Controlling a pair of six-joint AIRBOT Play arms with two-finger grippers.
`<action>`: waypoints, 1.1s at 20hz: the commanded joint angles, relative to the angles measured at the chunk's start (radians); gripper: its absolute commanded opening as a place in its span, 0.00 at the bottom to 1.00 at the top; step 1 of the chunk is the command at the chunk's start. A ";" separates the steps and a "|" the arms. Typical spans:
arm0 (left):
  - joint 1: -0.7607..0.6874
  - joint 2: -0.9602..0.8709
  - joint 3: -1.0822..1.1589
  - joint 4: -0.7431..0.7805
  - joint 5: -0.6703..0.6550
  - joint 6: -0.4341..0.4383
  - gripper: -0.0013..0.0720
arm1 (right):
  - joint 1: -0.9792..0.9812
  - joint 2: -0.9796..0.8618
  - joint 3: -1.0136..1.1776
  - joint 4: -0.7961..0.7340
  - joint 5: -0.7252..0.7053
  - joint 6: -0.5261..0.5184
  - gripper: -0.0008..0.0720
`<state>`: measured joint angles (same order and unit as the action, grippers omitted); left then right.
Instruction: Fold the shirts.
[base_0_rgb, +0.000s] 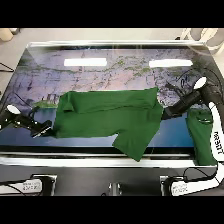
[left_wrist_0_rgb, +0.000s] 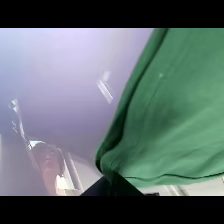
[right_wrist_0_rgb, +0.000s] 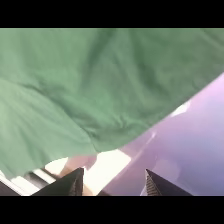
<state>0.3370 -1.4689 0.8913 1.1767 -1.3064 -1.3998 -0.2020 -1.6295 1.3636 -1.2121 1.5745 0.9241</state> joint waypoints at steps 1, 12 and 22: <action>-0.016 0.001 -0.001 -0.010 0.021 -0.005 0.05 | 0.001 0.023 -0.092 -0.027 0.010 -0.003 0.53; -0.016 0.073 -0.001 -0.029 0.013 0.032 0.05 | 0.001 0.114 -0.470 0.316 -0.474 -0.053 0.48; -0.011 0.478 0.546 -0.163 0.118 0.047 0.05 | -0.002 0.494 0.090 0.235 -0.428 -0.237 0.03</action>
<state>0.3237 -1.1503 1.1934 1.0508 -1.2545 -1.3537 -0.2031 -1.2926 1.1946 -0.9195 1.1454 0.7631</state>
